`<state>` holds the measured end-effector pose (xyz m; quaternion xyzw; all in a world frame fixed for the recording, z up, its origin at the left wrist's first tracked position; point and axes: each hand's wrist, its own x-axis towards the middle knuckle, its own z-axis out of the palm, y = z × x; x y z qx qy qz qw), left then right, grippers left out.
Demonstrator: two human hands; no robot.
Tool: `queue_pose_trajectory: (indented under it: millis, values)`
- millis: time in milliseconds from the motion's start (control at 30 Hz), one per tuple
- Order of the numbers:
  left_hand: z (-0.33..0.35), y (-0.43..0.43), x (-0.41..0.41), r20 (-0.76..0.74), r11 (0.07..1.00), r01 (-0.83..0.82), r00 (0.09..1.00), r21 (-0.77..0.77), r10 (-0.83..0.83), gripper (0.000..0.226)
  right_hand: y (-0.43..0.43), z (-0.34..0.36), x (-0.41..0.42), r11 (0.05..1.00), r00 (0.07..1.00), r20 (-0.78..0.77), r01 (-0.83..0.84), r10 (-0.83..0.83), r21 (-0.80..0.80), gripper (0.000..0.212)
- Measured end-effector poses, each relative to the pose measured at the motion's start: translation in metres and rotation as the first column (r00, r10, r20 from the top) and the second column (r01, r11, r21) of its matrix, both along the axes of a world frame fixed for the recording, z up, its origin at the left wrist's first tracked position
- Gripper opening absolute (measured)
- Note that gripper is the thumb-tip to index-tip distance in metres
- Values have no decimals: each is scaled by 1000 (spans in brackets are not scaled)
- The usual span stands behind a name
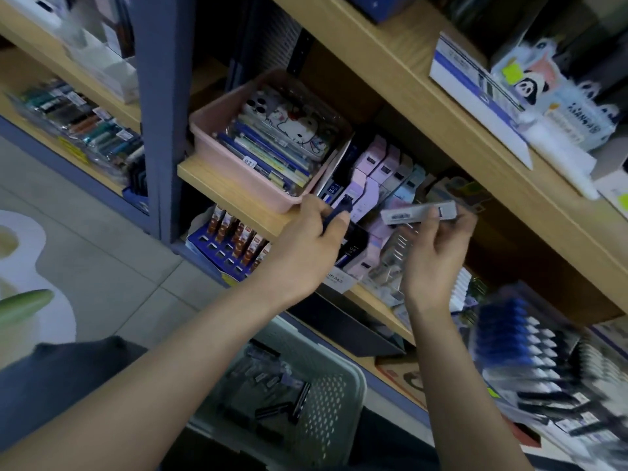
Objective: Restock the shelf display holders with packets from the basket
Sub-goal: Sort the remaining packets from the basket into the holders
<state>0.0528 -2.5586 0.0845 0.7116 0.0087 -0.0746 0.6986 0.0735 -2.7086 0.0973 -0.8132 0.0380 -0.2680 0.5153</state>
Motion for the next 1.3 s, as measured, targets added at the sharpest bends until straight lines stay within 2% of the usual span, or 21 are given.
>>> queue_pose_trajectory:
  millis: [67, 133, 267, 367, 467, 567, 633, 800, 1000, 1067, 1167, 1300]
  values:
    - [0, -1, 2, 3, 1000, 18, 1000, -4, -18, 15, 0, -4, 8, 991, 995, 37, 92, -89, -99, 13]
    - [1, -2, 4, -23, 998, 27, 999, -50, -29, 18, -1, -7, 15, 986, 991, 65, 126, -120, -106, 2]
    - [-2, -4, 8, -72, 995, 8, 997, -99, -15, 19, -1, -12, 27, 981, 981, 78, 181, -175, -76, 22]
    - [-4, -8, 9, -72, 996, 20, 997, -90, -27, 16, -2, -14, 32, 973, 977, 78, 206, -199, -102, 19]
    - [-5, -13, 10, -68, 998, -24, 997, -49, 21, 19, -4, -13, 38, 951, 962, 129, 261, -241, -168, 7]
    - [-5, -15, 10, -106, 996, -59, 993, -71, 51, 15, -5, -10, 40, 937, 954, 161, 285, -255, -204, 15]
    - [-5, -17, 10, -124, 995, -60, 991, -78, 50, 15, -8, -13, 42, 940, 964, 114, 262, -242, -218, 12]
    - [-4, -17, 11, -123, 997, -52, 991, -57, 44, 13, -11, -7, 46, 926, 976, 38, 215, -214, -310, 19]
    - [-2, -17, 13, -128, 993, -64, 990, -98, 51, 12, -8, 10, 46, 880, 993, -17, 97, -118, -465, 19]
    - [-2, -17, 13, -126, 993, -60, 991, -104, 47, 11, -8, 15, 48, 870, 993, -84, 34, -86, -491, 19]
    - [-3, -17, 13, -126, 993, -50, 991, -110, 36, 10, -7, 19, 54, 821, 969, -168, 53, -179, -569, 22]
    - [-3, -16, 13, -125, 992, -47, 992, -117, 32, 12, -8, 13, 56, 828, 954, -196, 81, -225, -555, 21]
